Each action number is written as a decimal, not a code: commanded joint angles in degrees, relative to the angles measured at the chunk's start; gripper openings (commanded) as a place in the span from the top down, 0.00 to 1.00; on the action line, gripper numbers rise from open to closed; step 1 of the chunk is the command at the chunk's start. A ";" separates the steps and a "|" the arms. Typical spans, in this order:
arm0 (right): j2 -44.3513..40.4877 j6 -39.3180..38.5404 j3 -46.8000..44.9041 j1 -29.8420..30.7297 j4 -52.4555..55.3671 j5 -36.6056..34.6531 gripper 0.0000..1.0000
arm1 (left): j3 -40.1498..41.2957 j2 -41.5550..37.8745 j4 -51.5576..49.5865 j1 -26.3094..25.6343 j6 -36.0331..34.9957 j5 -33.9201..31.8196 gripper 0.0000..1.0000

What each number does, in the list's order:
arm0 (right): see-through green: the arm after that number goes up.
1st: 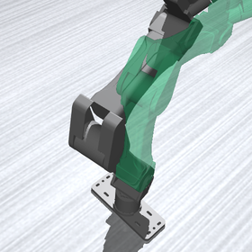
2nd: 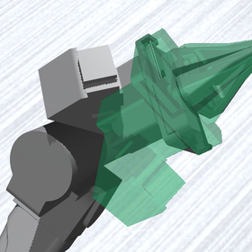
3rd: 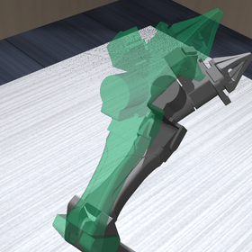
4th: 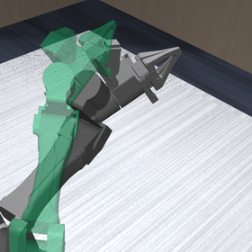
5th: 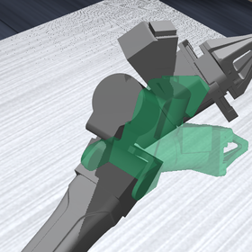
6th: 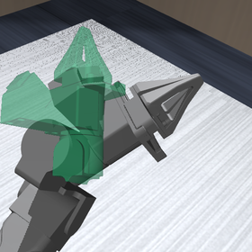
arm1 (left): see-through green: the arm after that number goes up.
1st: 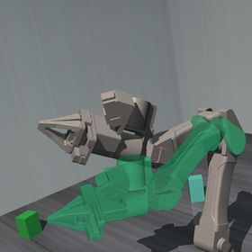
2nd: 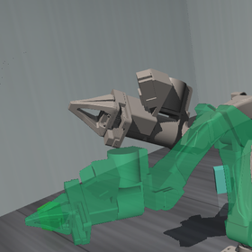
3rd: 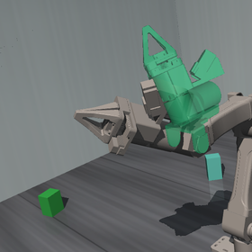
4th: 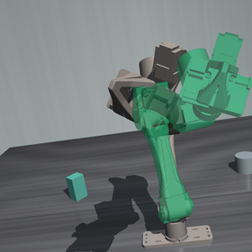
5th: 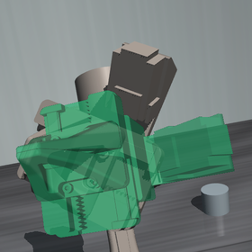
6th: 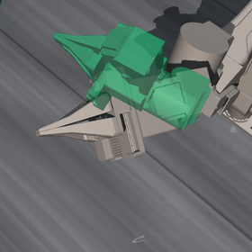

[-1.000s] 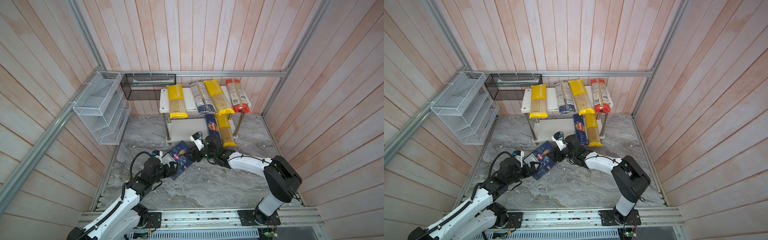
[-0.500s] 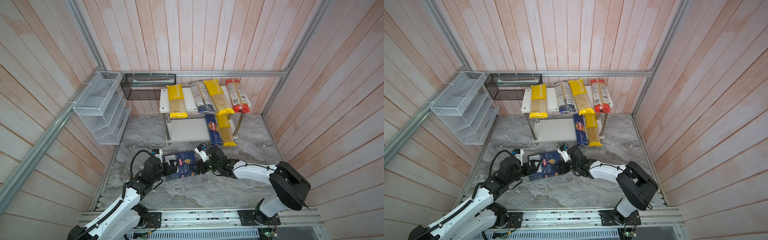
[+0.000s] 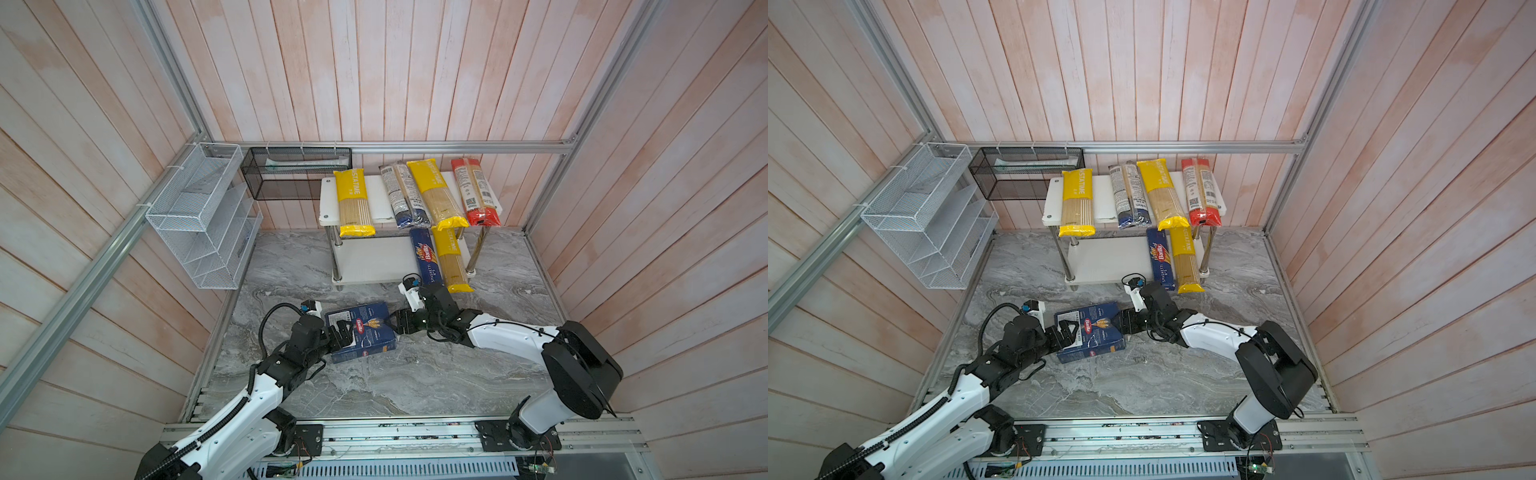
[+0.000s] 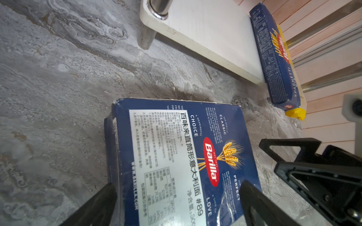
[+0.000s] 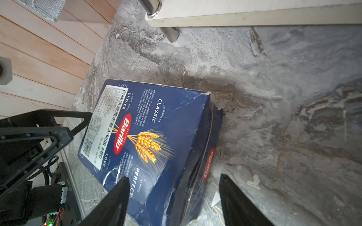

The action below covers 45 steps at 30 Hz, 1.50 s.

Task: Arrange pasta packages on shelves
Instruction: Place the pasta box at the center of the table, then pick up the pasta box from the center of the table.

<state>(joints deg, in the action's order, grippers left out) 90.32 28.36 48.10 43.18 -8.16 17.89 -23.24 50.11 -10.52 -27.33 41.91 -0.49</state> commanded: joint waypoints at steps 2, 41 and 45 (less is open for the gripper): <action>2.12 0.56 -0.50 0.15 -2.56 2.04 0.28 | 1.07 1.09 0.19 0.35 1.83 -1.48 0.00; 5.41 1.77 3.67 4.31 -7.46 6.91 0.29 | -6.09 10.99 11.95 -6.23 2.40 6.38 0.00; 4.09 1.91 3.51 4.46 -7.90 6.43 0.29 | -8.27 12.30 12.63 -6.77 1.87 6.62 0.00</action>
<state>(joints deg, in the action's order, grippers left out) 97.23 29.89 50.06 45.30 -12.21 18.50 -27.09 62.06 -6.33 -32.12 43.13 -0.25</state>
